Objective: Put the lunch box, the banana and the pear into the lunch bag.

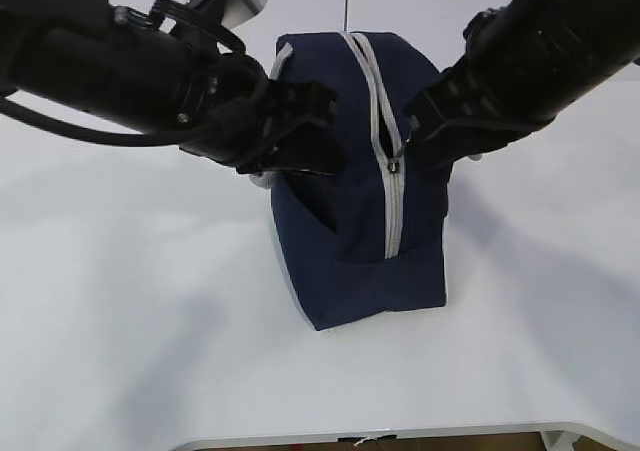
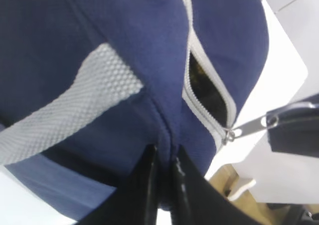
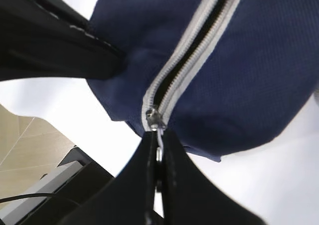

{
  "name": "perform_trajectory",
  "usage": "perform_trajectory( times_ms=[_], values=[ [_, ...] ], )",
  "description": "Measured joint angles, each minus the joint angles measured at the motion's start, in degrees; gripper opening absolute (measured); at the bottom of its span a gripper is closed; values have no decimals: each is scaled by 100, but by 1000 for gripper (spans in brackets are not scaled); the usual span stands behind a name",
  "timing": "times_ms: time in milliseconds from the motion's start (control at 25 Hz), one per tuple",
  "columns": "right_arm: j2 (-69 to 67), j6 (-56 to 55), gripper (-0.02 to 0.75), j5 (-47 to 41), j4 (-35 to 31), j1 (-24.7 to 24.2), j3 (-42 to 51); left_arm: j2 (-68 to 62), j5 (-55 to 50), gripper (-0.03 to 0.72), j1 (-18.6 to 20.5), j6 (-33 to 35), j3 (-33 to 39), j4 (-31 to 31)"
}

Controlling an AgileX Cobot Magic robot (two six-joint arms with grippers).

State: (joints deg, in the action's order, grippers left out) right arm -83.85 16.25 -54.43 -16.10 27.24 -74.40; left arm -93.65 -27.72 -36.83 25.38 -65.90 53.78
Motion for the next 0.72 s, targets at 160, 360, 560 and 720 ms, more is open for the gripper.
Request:
perform_trajectory(
  times_ms=[160, 360, 560, 720],
  values=[
    [0, 0, 18, -21, 15, 0, 0, 24, 146, 176, 0, 23, 0, 0],
    [-10, -2, 18, -34, 24, 0, 0, 196, 146, 417, 0, 441, 9, -12],
    [-10, -2, 18, -34, 24, 0, 0, 572, 431, 459, 0, 1203, 425, 537],
    [-10, -12, 18, -34, 24, 0, 0, 947, 809, 461, 0, 2771, 1224, 1793]
  ],
)
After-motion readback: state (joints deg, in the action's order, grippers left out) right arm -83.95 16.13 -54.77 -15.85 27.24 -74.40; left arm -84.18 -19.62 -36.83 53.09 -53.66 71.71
